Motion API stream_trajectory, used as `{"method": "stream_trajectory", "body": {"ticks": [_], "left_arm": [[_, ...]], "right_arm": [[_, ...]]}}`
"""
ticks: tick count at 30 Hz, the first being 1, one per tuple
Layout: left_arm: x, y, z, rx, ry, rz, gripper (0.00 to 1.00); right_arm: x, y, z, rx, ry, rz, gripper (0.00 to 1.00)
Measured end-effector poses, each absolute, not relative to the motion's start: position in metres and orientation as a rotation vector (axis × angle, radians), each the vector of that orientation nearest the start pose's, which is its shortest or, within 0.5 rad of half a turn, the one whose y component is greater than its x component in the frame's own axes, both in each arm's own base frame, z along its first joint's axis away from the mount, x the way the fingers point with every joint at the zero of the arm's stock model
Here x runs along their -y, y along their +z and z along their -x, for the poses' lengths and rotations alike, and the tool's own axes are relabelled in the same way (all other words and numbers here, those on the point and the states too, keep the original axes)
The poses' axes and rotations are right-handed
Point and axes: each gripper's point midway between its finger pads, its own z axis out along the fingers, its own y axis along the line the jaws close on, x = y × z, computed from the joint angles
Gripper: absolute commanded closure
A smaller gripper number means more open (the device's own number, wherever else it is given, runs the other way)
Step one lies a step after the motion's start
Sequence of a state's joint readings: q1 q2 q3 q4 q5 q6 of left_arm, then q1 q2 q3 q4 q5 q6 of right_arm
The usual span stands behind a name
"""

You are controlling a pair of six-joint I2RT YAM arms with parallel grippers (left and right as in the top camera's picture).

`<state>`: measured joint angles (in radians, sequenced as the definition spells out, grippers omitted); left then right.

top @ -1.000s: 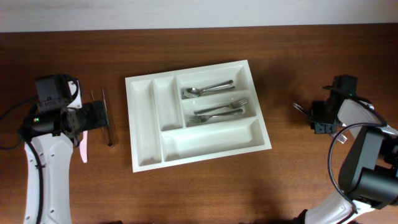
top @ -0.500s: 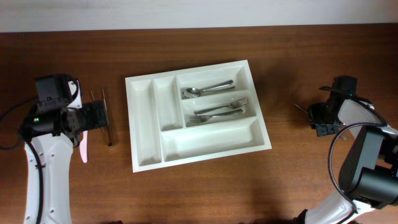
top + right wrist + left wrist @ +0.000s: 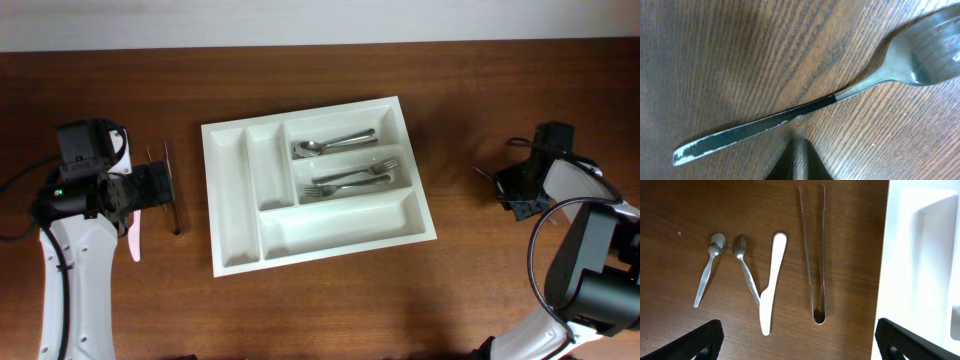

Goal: Pack container
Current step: 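Close the right gripper on the dark-handled fork's handle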

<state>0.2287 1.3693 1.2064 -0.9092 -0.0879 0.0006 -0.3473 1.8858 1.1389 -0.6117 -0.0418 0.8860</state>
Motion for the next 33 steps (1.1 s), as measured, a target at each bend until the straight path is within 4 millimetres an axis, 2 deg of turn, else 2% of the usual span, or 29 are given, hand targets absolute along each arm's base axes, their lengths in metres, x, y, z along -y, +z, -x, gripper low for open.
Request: {"method": "stream_trajectory", "body": {"ticks": [2, 5, 9, 12, 13, 16, 18, 21, 26, 28, 30, 33], "left_arm": [[-0.091, 0.176, -0.324, -2.629, 0.193, 0.331, 0.01], [-0.091, 0.176, -0.324, -2.629, 0.193, 0.331, 0.01], [-0.091, 0.176, -0.324, -2.629, 0.193, 0.331, 0.01], [-0.091, 0.176, -0.324, -2.629, 0.193, 0.331, 0.01], [-0.091, 0.176, -0.324, -2.629, 0.193, 0.331, 0.01], [-0.091, 0.176, -0.324, -2.629, 0.193, 0.331, 0.01], [-0.091, 0.176, -0.324, -2.629, 0.193, 0.331, 0.01], [-0.091, 0.176, -0.324, -2.629, 0.193, 0.331, 0.01], [-0.091, 0.176, -0.324, -2.629, 0.193, 0.331, 0.01], [-0.091, 0.176, -0.324, -2.629, 0.193, 0.331, 0.01], [-0.091, 0.176, -0.324, -2.629, 0.193, 0.331, 0.01], [-0.091, 0.176, -0.324, -2.629, 0.193, 0.331, 0.01]], "right_arm": [[0.120, 0.008, -0.359, -2.407, 0.163, -1.678, 0.80], [0.115, 0.024, -0.371, -2.413, 0.243, -1.617, 0.86], [0.104, 0.055, -0.381, -2.481, 0.345, -1.414, 0.90], [0.101, 0.079, -0.383, -2.571, 0.330, -1.127, 0.92], [0.102, 0.087, -0.386, -2.592, 0.310, -0.993, 0.96], [0.103, 0.102, -0.391, -2.651, 0.227, -0.579, 0.96], [0.103, 0.103, -0.391, -2.687, 0.165, -0.300, 0.80], [0.103, 0.102, -0.390, -2.698, 0.085, 0.066, 0.68], [0.103, 0.102, -0.390, -2.634, -0.035, 0.577, 0.66], [0.104, 0.102, -0.390, -2.595, -0.080, 0.749, 0.62], [0.105, 0.102, -0.389, -2.563, -0.113, 0.865, 0.56], [0.106, 0.099, -0.389, -2.534, -0.144, 0.986, 0.54]]}}
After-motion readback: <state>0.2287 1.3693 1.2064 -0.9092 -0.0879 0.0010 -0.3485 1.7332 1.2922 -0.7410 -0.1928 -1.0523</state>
